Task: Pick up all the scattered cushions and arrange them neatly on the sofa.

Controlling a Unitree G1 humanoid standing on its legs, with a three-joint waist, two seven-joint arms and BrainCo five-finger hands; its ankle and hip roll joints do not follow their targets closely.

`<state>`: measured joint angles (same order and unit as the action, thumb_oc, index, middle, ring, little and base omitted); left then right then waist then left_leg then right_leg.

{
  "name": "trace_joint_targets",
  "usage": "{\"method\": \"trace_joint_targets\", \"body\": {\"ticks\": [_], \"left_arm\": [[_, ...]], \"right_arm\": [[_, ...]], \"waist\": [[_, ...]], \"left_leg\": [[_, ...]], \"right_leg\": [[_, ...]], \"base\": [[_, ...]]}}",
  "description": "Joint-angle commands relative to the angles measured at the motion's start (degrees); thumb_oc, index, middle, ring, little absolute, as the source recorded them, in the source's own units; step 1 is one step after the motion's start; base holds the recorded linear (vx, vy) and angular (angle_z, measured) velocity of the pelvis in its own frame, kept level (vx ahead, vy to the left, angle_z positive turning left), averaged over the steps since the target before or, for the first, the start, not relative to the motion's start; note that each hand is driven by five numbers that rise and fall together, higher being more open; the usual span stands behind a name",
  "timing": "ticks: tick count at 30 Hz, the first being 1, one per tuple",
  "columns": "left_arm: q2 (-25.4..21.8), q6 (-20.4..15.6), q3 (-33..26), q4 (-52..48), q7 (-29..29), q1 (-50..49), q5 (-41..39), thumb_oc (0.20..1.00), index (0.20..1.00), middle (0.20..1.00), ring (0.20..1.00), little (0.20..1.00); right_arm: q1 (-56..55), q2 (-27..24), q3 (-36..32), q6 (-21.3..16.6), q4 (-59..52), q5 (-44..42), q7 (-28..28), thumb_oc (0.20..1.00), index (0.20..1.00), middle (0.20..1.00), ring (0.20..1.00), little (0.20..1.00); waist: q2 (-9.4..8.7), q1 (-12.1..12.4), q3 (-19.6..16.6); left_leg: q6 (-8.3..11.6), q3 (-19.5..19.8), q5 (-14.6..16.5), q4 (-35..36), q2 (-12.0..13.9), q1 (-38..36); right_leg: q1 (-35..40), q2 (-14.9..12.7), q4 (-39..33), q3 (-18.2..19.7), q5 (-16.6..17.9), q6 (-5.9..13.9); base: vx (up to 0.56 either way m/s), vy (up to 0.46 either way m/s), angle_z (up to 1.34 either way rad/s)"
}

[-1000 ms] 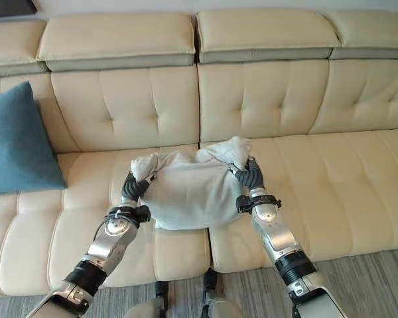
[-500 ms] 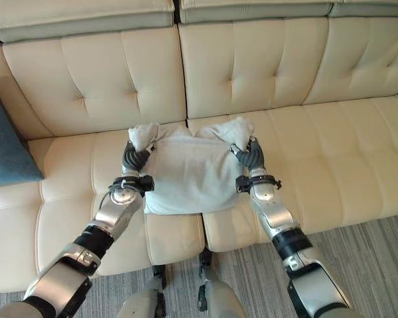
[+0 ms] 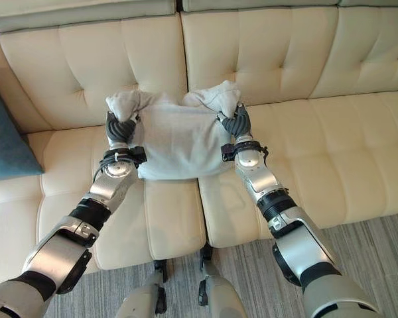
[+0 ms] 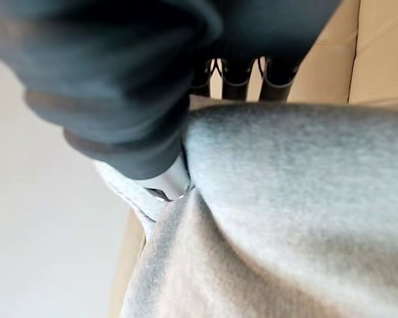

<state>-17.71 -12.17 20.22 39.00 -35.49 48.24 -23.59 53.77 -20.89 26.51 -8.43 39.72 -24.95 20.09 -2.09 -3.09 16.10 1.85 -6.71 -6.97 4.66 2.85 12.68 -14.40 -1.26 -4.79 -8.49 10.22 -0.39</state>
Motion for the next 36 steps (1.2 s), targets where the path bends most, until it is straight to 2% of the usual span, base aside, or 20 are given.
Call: {"method": "trace_joint_targets", "body": {"ticks": [1, 3, 4, 5, 6, 11, 13, 17, 18, 20, 21, 23, 25, 27, 28, 29, 30, 33, 35, 36], "left_arm": [[2.4, -5.9, 4.6, 5.2, 0.9, 14.2, 3.1, 0.200, 0.200, 0.200, 0.200, 0.200], [2.4, -5.9, 4.6, 5.3, 0.9, 14.3, 3.1, 0.200, 0.200, 0.200, 0.200, 0.200], [2.6, -5.2, 5.2, 8.7, 2.6, 15.0, 1.4, 0.730, 0.730, 0.730, 0.730, 0.730], [2.7, -4.7, 5.5, 9.1, 3.1, 15.2, 1.0, 0.771, 0.771, 0.771, 0.771, 0.771], [3.1, -4.3, 5.7, 10.5, 3.9, 15.4, 0.4, 1.000, 1.000, 1.000, 1.000, 1.000], [4.6, -2.2, 6.7, 20.5, 9.7, 18.4, -6.8, 1.000, 1.000, 1.000, 1.000, 1.000], [5.4, -0.5, 6.1, 27.0, 13.3, 22.0, -14.7, 1.000, 1.000, 1.000, 1.000, 1.000], [2.8, 0.2, 2.9, 30.2, 14.7, 26.3, -22.5, 1.000, 1.000, 1.000, 1.000, 1.000], [-2.0, -0.4, -1.3, 30.2, 15.1, 27.7, -28.5, 1.000, 1.000, 1.000, 1.000, 1.000], [-2.0, -0.4, -1.2, 30.3, 15.2, 27.8, -28.6, 1.000, 1.000, 1.000, 1.000, 1.000], [-5.3, -0.9, -4.1, 28.2, 14.9, 26.3, -31.2, 1.000, 1.000, 1.000, 1.000, 1.000], [-6.5, -1.4, -5.5, 26.5, 14.3, 24.7, -31.3, 1.000, 1.000, 1.000, 1.000, 1.000], [-11.1, -1.2, -7.3, 23.3, 15.9, 19.0, -29.5, 1.000, 1.000, 1.000, 1.000, 1.000], [-14.8, -0.2, -7.4, 24.0, 18.5, 14.7, -25.1, 1.000, 1.000, 1.000, 1.000, 1.000], [-19.1, 0.3, -6.7, 23.0, 21.6, 8.6, -18.0, 1.000, 1.000, 1.000, 1.000, 1.000], [-19.1, 0.3, -6.7, 23.0, 21.6, 8.4, -18.0, 1.000, 1.000, 1.000, 1.000, 1.000], [-20.5, 0.0, -8.0, 18.8, 23.1, 0.3, -13.5, 1.000, 1.000, 1.000, 1.000, 1.000], [-20.9, -0.4, -10.7, 13.0, 24.5, -10.0, -10.0, 1.000, 1.000, 1.000, 1.000, 1.000], [-20.5, -0.4, -12.6, 10.5, 25.3, -15.2, -8.9, 1.000, 1.000, 1.000, 1.000, 1.000], [-17.6, -0.2, -15.5, 5.4, 26.3, -24.5, -8.0, 1.000, 1.000, 1.000, 1.000, 1.000]], "right_arm": [[10.8, 4.4, 2.9, -4.6, 3.2, -0.3, -1.4, 0.200, 0.200, 0.200, 0.200, 0.200], [10.8, 4.4, 2.9, -4.7, 3.3, -0.3, -1.4, 0.200, 0.200, 0.200, 0.200, 0.200], [12.7, 3.8, 4.4, -2.8, 8.1, 1.8, -1.5, 0.718, 0.718, 0.718, 0.718, 0.718], [12.9, 3.6, 4.5, -2.0, 9.5, 2.5, -1.5, 0.950, 0.950, 0.950, 0.950, 0.950], [13.3, 3.5, 4.5, -1.3, 11.4, 3.2, -1.7, 1.000, 1.000, 1.000, 1.000, 1.000], [17.4, 4.6, 6.3, 4.0, 26.5, 7.4, -2.9, 1.000, 1.000, 1.000, 1.000, 1.000], [21.4, 5.1, 7.4, 6.6, 33.1, 9.9, -2.8, 1.000, 1.000, 1.000, 1.000, 1.000], [24.6, 1.5, 5.8, 7.4, 36.3, 9.1, -1.4, 1.000, 1.000, 1.000, 1.000, 1.000], [24.6, -3.0, 1.0, 5.9, 35.5, 3.8, 0.9, 1.000, 1.000, 1.000, 1.000, 1.000], [24.5, -3.0, 1.0, 5.9, 35.4, 3.8, 1.0, 1.000, 1.000, 1.000, 1.000, 1.000], [21.9, -5.0, -3.8, 3.2, 31.3, -0.1, 4.1, 1.000, 1.000, 1.000, 1.000, 1.000], [19.3, -6.1, -6.9, 1.3, 27.9, -1.8, 5.9, 1.000, 1.000, 1.000, 1.000, 1.000], [11.7, -9.8, -13.6, -2.6, 21.6, -7.6, 5.0, 1.000, 1.000, 1.000, 1.000, 1.000], [6.9, -11.6, -16.0, -4.5, 20.6, -10.2, 2.8, 1.000, 1.000, 1.000, 1.000, 1.000], [0.2, -13.7, -18.3, -5.1, 18.4, -10.2, -0.1, 1.000, 1.000, 1.000, 1.000, 1.000], [0.0, -13.7, -18.3, -5.1, 18.3, -10.2, -0.1, 1.000, 1.000, 1.000, 1.000, 1.000], [-7.7, -13.4, -20.9, -5.8, 15.4, -10.1, -2.3, 1.000, 1.000, 1.000, 1.000, 1.000], [-16.7, -11.7, -22.3, -5.5, 10.1, -9.4, -5.3, 1.000, 1.000, 1.000, 1.000, 1.000], [-21.5, -11.0, -22.6, -4.9, 7.6, -8.8, -7.5, 1.000, 1.000, 1.000, 1.000, 1.000], [-29.2, -9.0, -24.8, -4.6, 4.6, -6.4, -9.2, 1.000, 1.000, 1.000, 1.000, 1.000]], "waist": [[-0.79, 1.0, -0.8], [-0.78, 1.0, -0.8], [-0.93, 1.1, -0.7], [-0.94, 1.1, -0.6], [-0.95, 1.2, -0.5], [-1.13, 1.3, -0.1], [-1.15, 1.3, -0.1], [-0.77, 1.2, -0.4], [-0.13, 1.3, -0.7], [-0.15, 1.3, -0.7], [0.28, 1.3, -1.0], [0.48, 1.4, -1.4], [0.94, 1.5, -2.2], [0.92, 1.7, -2.8], [0.78, 1.7, -3.4], [0.78, 1.7, -3.5], [0.58, 2.0, -4.0], [0.22, 2.2, -4.7], [-0.07, 2.3, -5.1], [-0.44, 2.6, -5.7]], "left_leg": [[2.51, 1.7, 3.7, 0.3, 0.9, -2.4], [2.51, 1.7, 3.7, 0.3, 0.9, -2.4], [2.49, 1.8, 3.6, 0.3, 0.8, -2.4], [2.48, 1.9, 3.6, 0.3, 0.8, -2.4], [2.43, 2.1, 3.6, 0.3, 0.7, -2.4], [2.28, 2.2, 3.6, 0.3, 0.5, -2.4], [2.23, 2.1, 3.6, 0.3, 0.4, -2.4], [2.29, 2.2, 3.6, 0.3, 0.2, -2.2], [2.28, 2.5, 3.7, 0.3, 0.1, -2.3], [2.29, 2.5, 3.7, 0.3, 0.1, -2.4], [2.08, 2.5, 3.7, 0.3, 0.0, -2.4], [2.06, 2.5, 4.2, 0.3, 0.0, -2.8], [1.84, 2.5, 4.4, 0.3, -0.2, -3.5], [1.80, 2.5, 4.7, 0.3, -0.2, -4.3], [1.73, 2.4, 5.1, 0.3, -0.3, -5.2], [1.80, 2.4, 5.4, 0.3, -0.3, -5.4], [1.54, 2.2, 5.4, 0.3, -0.3, -6.0], [1.44, 2.1, 6.0, 0.3, -0.3, -7.0], [1.30, 2.0, 6.1, 0.3, -0.3, -7.3], [1.09, 2.1, 6.4, 0.3, -0.4, -7.9]], "right_leg": [[3.9, -3.0, -0.2, 1.0, -9.2, 5.87], [3.9, -3.0, -0.2, 1.0, -9.2, 5.87], [4.1, -3.1, -0.2, 0.7, -9.1, 5.93], [4.1, -3.1, -0.2, 0.6, -9.0, 5.95], [4.2, -3.1, -0.2, 0.6, -9.0, 5.97], [4.3, -3.3, -0.2, 0.4, -8.7, 6.00], [4.1, -3.3, -0.2, 0.5, -8.5, 6.12], [3.9, -3.4, -0.2, 0.6, -8.4, 6.31], [4.1, -3.4, -0.2, 0.6, -8.7, 6.53], [4.1, -3.4, -0.2, 0.6, -8.7, 6.53], [4.2, -3.5, -0.2, 0.5, -8.7, 6.55], [4.6, -3.5, -0.2, 0.5, -9.1, 6.66], [5.5, -3.8, -0.2, -0.1, -9.4, 6.61], [6.4, -3.8, -0.2, -0.5, -9.8, 6.61], [7.3, -3.9, -0.2, -0.6, -10.0, 6.68], [7.5, -3.9, -0.2, -0.6, -10.3, 6.76], [8.1, -4.0, -0.2, -0.8, -10.2, 6.73], [8.9, -4.0, -0.2, -0.8, -10.5, 6.83], [9.1, -4.0, -0.2, -0.7, -10.5, 6.88], [9.8, -4.1, -0.2, -0.9, -10.4, 6.98]], "base": [[-0.01, 0.013, 0.04], [0.00, 0.017, 0.10], [0.00, 0.032, 0.12], [0.00, 0.042, 0.09], [-0.01, 0.041, 0.06], [-0.01, 0.025, 0.02], [0.00, 0.000, 0.00], [0.00, 0.010, 0.00], [0.02, 0.033, 0.01], [0.00, 0.000, 0.00], [0.02, 0.033, 0.00], [0.04, 0.034, -0.01], [0.05, 0.036, 0.00], [0.05, 0.035, 0.05], [0.06, 0.034, 0.05], [0.05, 0.053, 0.03], [0.04, 0.026, 0.04], [0.01, 0.038, 0.05], [0.01, 0.040, -0.03], [-0.02, 0.054, -0.01]]}}
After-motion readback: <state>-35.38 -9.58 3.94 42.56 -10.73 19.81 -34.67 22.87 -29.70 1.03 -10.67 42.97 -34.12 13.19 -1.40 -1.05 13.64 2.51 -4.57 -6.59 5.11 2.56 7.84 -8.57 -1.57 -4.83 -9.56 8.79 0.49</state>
